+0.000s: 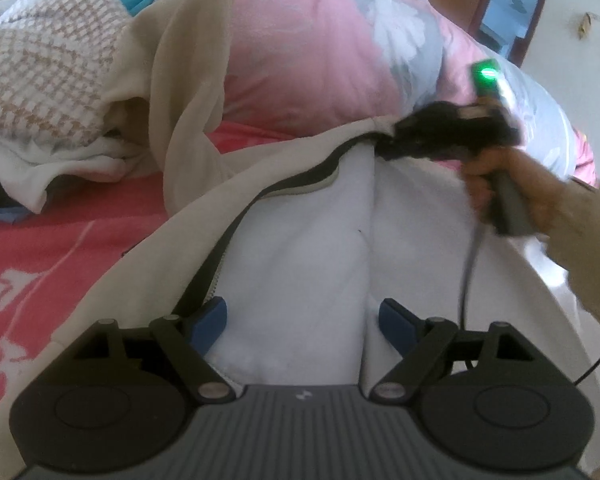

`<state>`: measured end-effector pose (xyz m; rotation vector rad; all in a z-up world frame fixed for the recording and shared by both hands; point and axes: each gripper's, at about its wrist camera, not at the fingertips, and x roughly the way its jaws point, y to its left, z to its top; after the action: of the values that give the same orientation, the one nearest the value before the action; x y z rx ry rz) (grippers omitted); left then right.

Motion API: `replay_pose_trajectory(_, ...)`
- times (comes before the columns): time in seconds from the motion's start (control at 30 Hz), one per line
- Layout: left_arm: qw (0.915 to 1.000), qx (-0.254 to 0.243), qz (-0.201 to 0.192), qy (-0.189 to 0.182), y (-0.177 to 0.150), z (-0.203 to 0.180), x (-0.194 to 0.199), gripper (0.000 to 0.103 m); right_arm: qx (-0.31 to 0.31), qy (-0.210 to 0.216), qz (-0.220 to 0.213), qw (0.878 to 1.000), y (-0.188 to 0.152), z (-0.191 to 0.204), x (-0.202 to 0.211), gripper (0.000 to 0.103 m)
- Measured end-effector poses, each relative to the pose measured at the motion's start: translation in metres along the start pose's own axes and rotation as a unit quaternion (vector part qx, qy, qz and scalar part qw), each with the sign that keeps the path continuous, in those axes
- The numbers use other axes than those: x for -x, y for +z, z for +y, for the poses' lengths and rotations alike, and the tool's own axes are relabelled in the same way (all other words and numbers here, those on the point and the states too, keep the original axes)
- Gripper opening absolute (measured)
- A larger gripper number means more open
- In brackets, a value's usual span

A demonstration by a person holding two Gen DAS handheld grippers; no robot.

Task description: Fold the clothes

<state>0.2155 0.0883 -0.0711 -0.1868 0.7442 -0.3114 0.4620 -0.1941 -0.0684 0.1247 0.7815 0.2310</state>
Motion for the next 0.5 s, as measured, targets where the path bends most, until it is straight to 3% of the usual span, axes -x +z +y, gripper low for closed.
replay_pose_trajectory(0.2,0.9999,-0.007,-0.004,0.007,-0.001,-0.002,-0.004,0.086,0.032,0.040,0.039,0.998,-0.025,0.032,0.039,0.012)
replay_pose_trajectory(0.33,0.9999,-0.007,-0.003,0.006,0.000,-0.003,-0.006,0.087,0.056,0.046,0.086,0.994,-0.039,0.057,0.016,0.012)
replay_pose_trajectory(0.5,1.0000,-0.005,0.001,0.002,0.000,-0.002,-0.003,0.087,0.077,0.024,0.097,0.992,-0.043,0.070,0.001,0.012)
